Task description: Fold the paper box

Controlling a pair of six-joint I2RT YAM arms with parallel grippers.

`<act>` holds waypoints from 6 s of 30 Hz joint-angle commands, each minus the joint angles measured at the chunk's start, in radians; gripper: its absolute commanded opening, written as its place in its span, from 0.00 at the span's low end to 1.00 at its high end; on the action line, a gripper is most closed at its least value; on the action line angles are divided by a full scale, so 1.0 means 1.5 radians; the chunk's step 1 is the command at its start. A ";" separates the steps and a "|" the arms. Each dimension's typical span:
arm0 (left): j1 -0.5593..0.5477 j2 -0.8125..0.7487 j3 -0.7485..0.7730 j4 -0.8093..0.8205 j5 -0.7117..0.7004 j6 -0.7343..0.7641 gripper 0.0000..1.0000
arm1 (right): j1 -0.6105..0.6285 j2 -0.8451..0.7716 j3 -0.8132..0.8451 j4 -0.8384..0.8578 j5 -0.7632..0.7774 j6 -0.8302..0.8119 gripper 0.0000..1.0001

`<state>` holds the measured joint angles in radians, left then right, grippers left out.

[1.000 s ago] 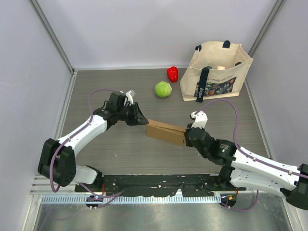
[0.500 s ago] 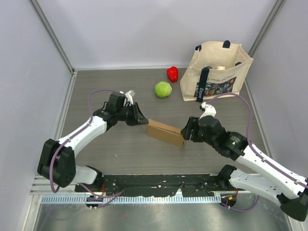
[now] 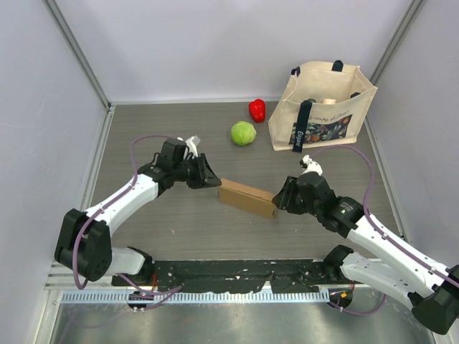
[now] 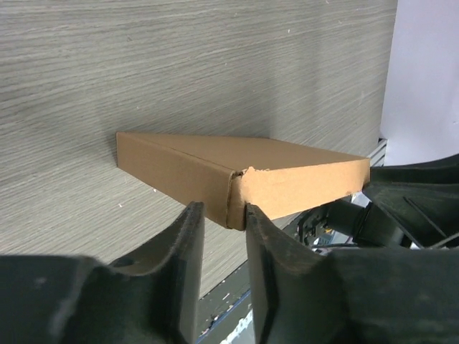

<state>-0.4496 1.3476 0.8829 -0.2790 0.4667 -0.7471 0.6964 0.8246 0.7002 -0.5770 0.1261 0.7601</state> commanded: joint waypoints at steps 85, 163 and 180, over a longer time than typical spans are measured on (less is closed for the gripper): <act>0.062 -0.003 -0.054 -0.014 0.037 0.037 0.61 | -0.032 0.127 -0.061 0.124 -0.032 -0.073 0.49; -0.370 0.803 0.746 0.206 0.151 -0.308 0.54 | -0.642 0.401 0.074 0.144 0.200 -0.118 0.69; -0.332 0.776 0.742 0.154 0.128 -0.267 0.57 | -0.642 0.347 0.021 0.142 0.233 -0.074 0.74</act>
<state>-0.9478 2.5664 1.9800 -0.0593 0.7204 -1.1885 -0.2817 1.3830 0.7395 -0.3210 0.4938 0.5980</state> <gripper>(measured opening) 0.563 0.732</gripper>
